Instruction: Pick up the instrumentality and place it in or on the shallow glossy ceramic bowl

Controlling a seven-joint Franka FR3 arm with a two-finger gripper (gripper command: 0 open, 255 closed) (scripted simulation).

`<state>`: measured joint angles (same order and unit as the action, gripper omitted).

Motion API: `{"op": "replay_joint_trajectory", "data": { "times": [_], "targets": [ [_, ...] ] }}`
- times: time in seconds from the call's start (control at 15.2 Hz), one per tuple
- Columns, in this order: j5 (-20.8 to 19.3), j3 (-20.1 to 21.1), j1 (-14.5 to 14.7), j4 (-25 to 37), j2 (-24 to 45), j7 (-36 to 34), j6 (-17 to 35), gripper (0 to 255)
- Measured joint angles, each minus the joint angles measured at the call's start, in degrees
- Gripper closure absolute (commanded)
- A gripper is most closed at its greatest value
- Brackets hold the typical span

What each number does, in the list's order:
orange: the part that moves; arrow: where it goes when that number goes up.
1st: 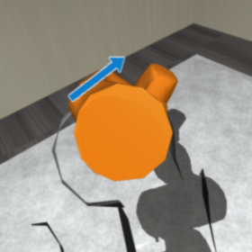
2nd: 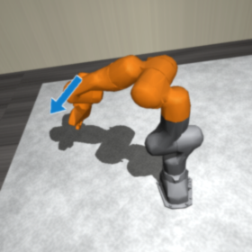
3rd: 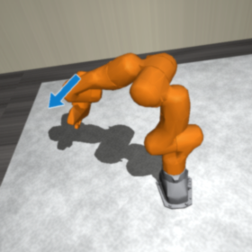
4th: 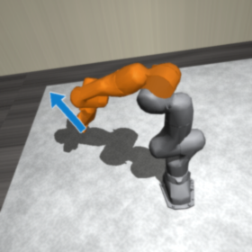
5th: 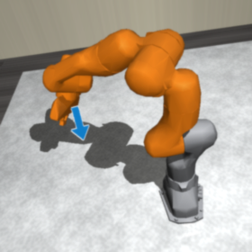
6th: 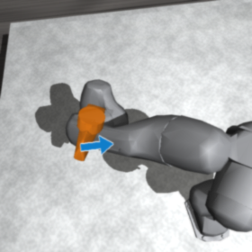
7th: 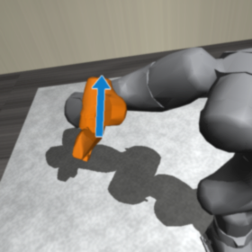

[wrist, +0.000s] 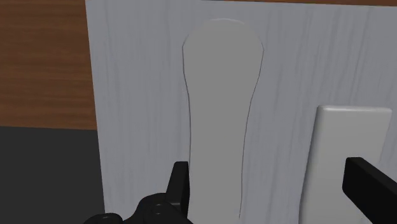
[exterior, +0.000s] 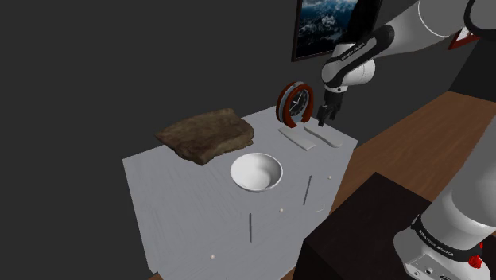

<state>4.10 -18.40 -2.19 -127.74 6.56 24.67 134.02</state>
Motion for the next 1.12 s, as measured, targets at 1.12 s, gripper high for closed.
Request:
{"op": "replay_joint_trajectory", "data": {
  "times": [1.12],
  "targets": [
    [6.4,1.5,-2.8,4.5,13.8,6.0,7.4,0]
  ]
}}
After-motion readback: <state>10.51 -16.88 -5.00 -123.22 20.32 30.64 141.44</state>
